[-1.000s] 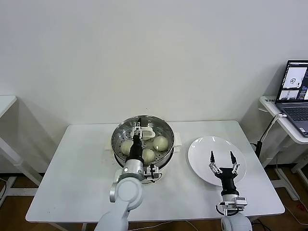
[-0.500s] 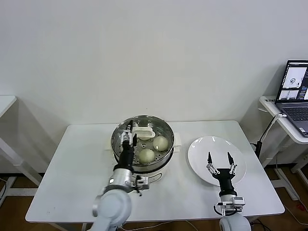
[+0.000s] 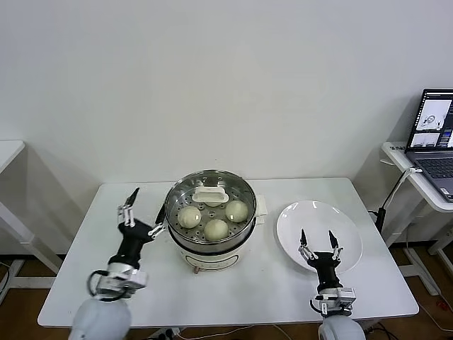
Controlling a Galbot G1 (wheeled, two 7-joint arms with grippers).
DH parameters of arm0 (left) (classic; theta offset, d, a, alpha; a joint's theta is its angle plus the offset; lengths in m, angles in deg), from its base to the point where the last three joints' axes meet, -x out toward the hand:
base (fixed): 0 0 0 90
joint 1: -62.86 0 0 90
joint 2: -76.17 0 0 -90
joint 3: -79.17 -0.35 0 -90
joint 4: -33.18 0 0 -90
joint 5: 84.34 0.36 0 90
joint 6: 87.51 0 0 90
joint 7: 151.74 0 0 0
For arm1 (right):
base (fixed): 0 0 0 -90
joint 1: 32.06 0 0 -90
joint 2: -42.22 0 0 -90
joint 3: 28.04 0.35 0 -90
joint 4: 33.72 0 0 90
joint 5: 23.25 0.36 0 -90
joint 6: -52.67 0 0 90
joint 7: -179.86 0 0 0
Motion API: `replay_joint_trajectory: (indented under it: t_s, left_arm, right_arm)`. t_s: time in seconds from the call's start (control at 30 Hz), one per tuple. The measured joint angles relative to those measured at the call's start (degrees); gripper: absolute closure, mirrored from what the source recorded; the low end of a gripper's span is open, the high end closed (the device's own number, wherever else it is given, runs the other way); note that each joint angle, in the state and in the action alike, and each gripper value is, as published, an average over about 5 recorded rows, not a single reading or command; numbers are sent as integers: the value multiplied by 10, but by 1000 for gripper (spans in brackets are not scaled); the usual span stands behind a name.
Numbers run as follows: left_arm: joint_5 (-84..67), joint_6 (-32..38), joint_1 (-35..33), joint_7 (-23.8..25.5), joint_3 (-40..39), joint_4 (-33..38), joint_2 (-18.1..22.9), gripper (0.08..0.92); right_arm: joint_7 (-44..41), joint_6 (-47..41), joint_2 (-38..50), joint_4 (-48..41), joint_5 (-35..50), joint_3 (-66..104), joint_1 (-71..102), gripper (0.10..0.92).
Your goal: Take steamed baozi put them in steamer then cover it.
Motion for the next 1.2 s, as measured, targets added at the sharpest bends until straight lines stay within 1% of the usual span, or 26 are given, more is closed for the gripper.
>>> replay_joint_trajectory:
  t_s: [0.2, 0.47, 0.77, 1.2]
  left_arm:
    - [-166, 90, -16, 5, 48, -53, -4, 177]
    - [-271, 166, -25, 14, 78, -109, -11, 177]
    - [-324, 208, -31, 22, 93, -144, -18, 177]
    - [-353, 227, -38, 29, 98, -164, -22, 177]
  right_arm:
    - [4, -15, -1, 3, 6, -4, 4, 203]
    - [5, -25, -6, 7, 9, -5, 5, 203]
    - [2, -22, -13, 5, 11, -8, 6, 203]
    - [1, -16, -16, 6, 8, -10, 13, 203]
